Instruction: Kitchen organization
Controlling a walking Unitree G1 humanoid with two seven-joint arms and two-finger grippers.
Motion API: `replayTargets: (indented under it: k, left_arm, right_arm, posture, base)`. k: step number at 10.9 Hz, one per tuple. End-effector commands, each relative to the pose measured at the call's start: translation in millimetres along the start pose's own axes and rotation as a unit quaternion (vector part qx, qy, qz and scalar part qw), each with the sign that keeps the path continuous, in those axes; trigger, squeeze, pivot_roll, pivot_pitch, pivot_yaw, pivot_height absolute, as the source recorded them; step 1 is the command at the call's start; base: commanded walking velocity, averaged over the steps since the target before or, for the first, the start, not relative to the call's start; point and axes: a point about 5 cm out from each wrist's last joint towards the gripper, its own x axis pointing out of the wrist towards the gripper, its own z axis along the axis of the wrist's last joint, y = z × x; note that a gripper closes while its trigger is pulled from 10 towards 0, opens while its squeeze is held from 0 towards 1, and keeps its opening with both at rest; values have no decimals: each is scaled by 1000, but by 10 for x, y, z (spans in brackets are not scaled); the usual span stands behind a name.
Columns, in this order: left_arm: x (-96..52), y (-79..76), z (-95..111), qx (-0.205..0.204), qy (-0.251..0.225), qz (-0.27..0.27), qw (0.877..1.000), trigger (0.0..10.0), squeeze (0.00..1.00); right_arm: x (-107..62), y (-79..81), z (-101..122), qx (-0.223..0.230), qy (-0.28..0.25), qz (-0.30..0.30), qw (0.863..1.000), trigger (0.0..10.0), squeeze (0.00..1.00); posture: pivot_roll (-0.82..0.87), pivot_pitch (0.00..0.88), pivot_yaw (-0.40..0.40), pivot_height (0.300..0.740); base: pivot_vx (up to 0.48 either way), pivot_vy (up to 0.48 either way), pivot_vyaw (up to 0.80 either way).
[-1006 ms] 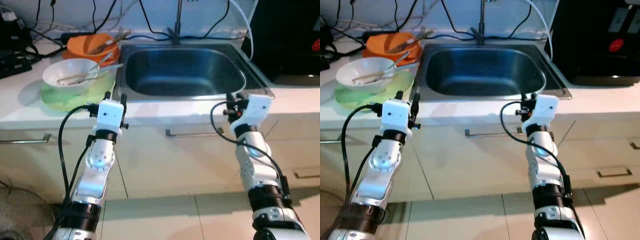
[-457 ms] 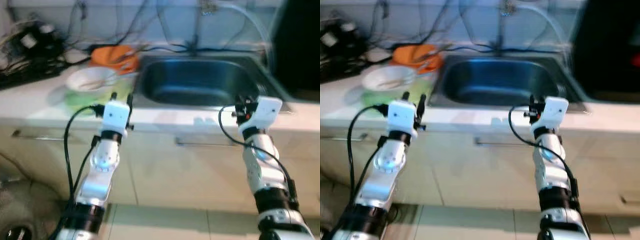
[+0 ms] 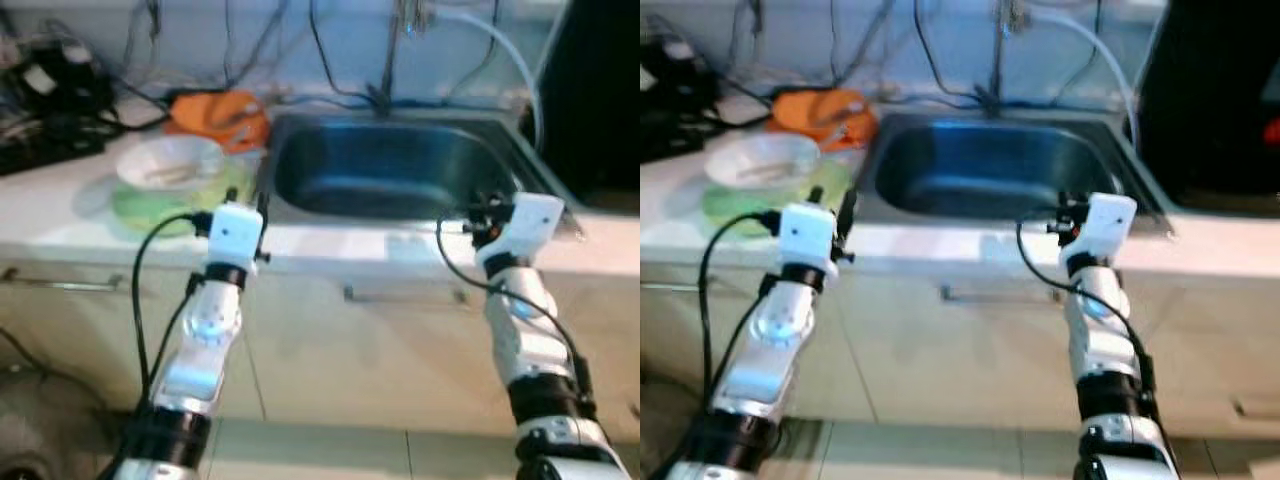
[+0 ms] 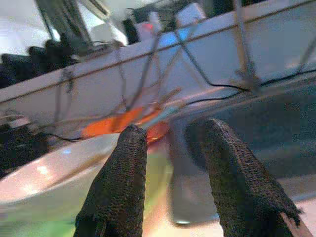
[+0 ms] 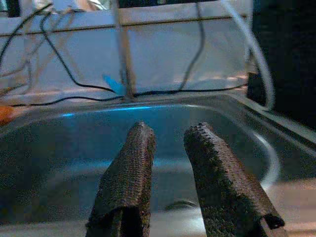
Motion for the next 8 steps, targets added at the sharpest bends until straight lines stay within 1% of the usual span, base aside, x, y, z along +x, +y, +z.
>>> replayTargets:
  k: [1, 8]
  left_arm:
    - [12, 32, 9, 3, -1, 2, 1000, 10000, 0]
    - [-10, -60, 33, -7, -7, -15, 1000, 10000, 0]
  right_arm:
    - [18, 83, 10, 6, -2, 10, 1000, 10000, 0]
    - [21, 93, 0, 9, 0, 12, 1000, 10000, 0]
  posture:
    - [136, 46, -7, 740]
    - [138, 47, -8, 740]
  base:
    - [319, 0, 0]
    - [319, 0, 0]
